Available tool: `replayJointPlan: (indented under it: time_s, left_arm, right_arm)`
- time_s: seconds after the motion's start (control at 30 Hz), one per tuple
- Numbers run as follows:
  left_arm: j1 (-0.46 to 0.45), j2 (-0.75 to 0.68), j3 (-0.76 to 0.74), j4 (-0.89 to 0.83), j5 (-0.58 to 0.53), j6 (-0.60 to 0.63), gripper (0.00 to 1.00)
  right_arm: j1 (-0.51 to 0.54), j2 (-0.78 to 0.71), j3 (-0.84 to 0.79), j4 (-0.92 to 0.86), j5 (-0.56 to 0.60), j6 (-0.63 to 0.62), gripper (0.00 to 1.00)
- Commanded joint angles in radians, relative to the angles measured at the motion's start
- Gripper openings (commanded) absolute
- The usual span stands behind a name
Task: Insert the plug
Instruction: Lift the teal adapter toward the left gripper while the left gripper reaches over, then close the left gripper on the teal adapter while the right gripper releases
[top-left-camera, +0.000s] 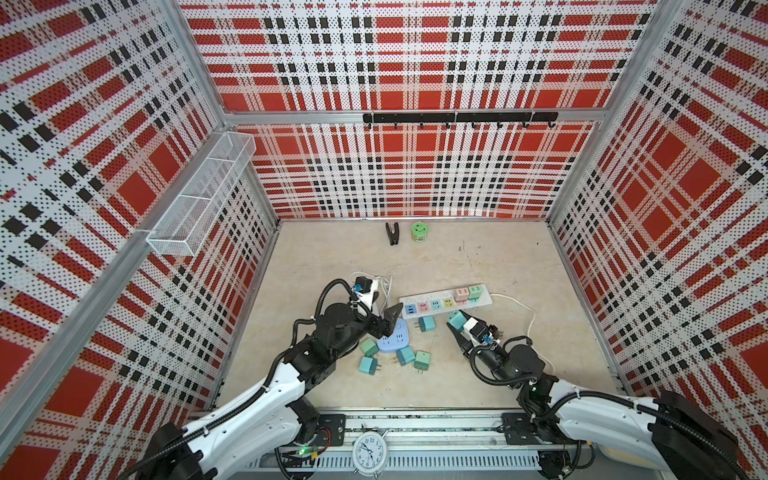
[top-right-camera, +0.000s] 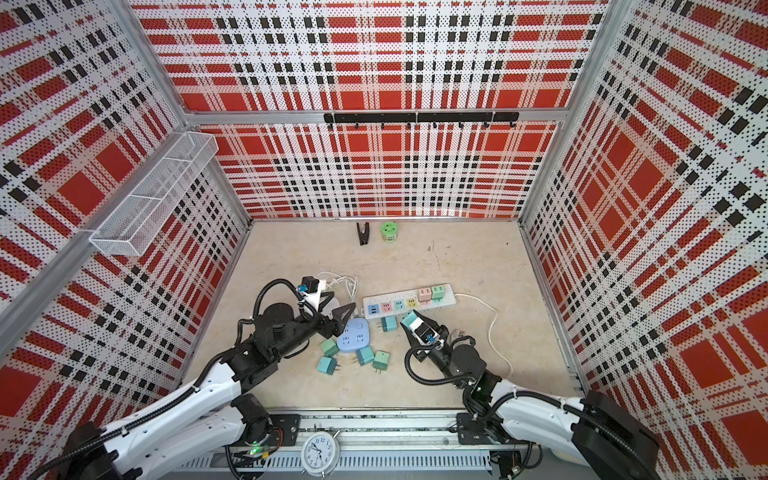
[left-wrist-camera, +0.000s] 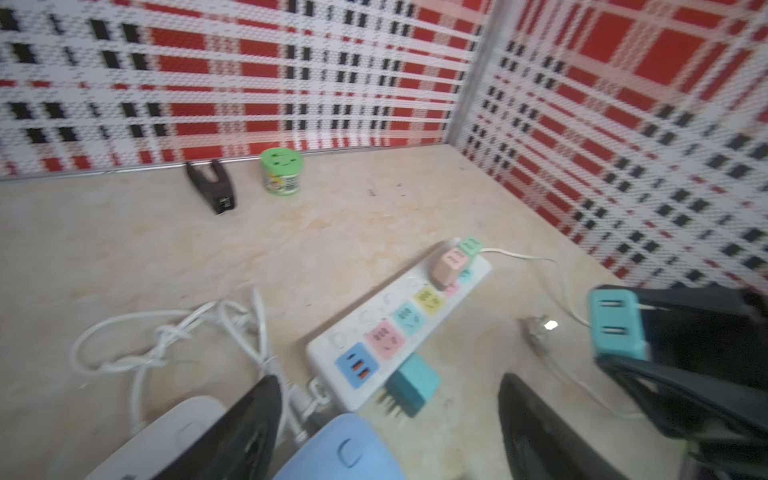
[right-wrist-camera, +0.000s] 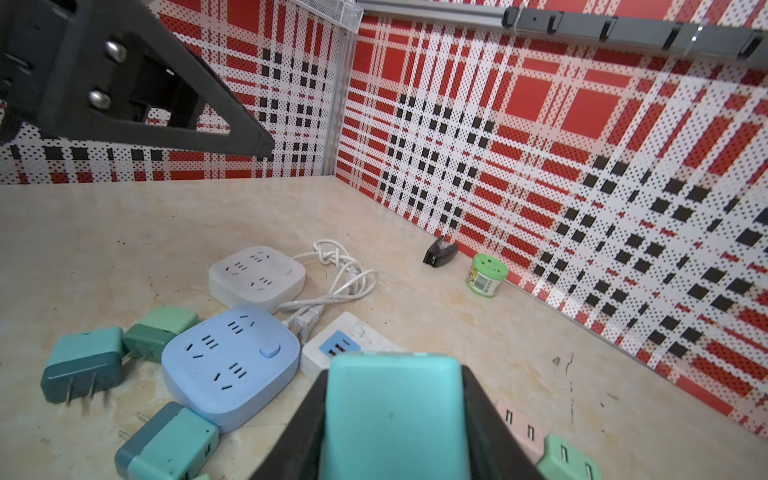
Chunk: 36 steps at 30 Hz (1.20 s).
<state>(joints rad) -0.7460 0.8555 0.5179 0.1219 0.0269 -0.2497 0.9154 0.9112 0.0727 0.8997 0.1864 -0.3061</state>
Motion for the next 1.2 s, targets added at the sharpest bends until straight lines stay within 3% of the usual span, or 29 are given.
replayJointPlan:
  time_s: [0.0,0.3,0.6,0.87,1.03,1.17]
  left_arm:
    - [-0.064,0.012,0.058,-0.068,0.090,-0.011,0.83]
    - [-0.154,0.175,0.173,-0.071,0.186,-0.029,0.84]
    - [-0.203,0.295,0.267,-0.071,0.209,-0.030,0.87]
    - [-0.214,0.368,0.319,-0.097,0.264,-0.030,0.78]
    - [-0.222,0.412,0.342,-0.106,0.296,-0.030,0.61]
    - [-0.228,0.411,0.341,-0.106,0.295,-0.030,0.59]
  right_arm:
    - [0.004,-0.030,-0.007,0.095,-0.081,-0.091,0.00]
    - [0.008,0.002,-0.001,0.152,-0.186,-0.072,0.01]
    - [0.022,0.014,0.010,0.186,-0.240,-0.064,0.03]
    - [0.028,0.038,0.023,0.197,-0.221,-0.066,0.03]
    - [0.032,0.072,0.029,0.231,-0.210,-0.064,0.03]
    - [0.032,0.099,0.027,0.261,-0.196,-0.064,0.03]
